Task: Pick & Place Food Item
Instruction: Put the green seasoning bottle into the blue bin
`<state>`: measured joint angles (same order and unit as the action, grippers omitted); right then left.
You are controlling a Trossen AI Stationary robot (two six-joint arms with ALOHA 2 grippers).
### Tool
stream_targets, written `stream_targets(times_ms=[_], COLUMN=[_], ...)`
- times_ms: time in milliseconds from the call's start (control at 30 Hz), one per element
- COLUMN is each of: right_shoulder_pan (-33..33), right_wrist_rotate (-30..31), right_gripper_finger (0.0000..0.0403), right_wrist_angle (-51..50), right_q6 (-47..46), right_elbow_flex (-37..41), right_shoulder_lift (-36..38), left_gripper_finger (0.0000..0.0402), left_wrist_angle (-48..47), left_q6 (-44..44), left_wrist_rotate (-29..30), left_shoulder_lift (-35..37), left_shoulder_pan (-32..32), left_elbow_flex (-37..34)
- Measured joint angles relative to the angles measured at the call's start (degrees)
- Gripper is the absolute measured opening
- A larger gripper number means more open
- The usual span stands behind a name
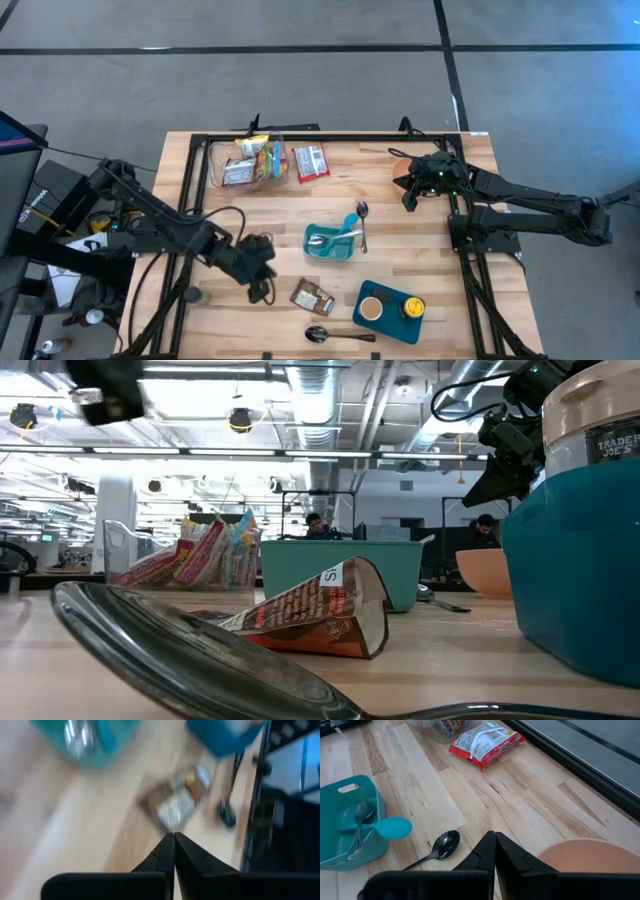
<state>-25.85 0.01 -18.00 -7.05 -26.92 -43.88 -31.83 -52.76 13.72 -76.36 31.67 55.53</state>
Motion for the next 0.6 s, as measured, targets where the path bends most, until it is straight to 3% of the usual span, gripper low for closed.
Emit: stream_targets(times_ms=[267, 600], right_shoulder_pan=[0.0, 0.0], right_wrist_rotate=[0.0, 0.0], right_gripper_finger=[0.0, 0.0], right_wrist_angle=[0.0, 0.0], right_q6=[0.0, 0.0], right_elbow_flex=[0.0, 0.0], right_shoulder_lift=[0.0, 0.0], left_gripper_finger=[0.0, 0.0], left_wrist_angle=[-11.4, -24.2], left_q6=[-15.7, -29.0], left_wrist_rotate=[-12.5, -27.3], left_shoulder_lift=[0.0, 0.0], left_shoulder_pan=[2.4, 4.7], left_elbow_flex=[0.0, 0.0])
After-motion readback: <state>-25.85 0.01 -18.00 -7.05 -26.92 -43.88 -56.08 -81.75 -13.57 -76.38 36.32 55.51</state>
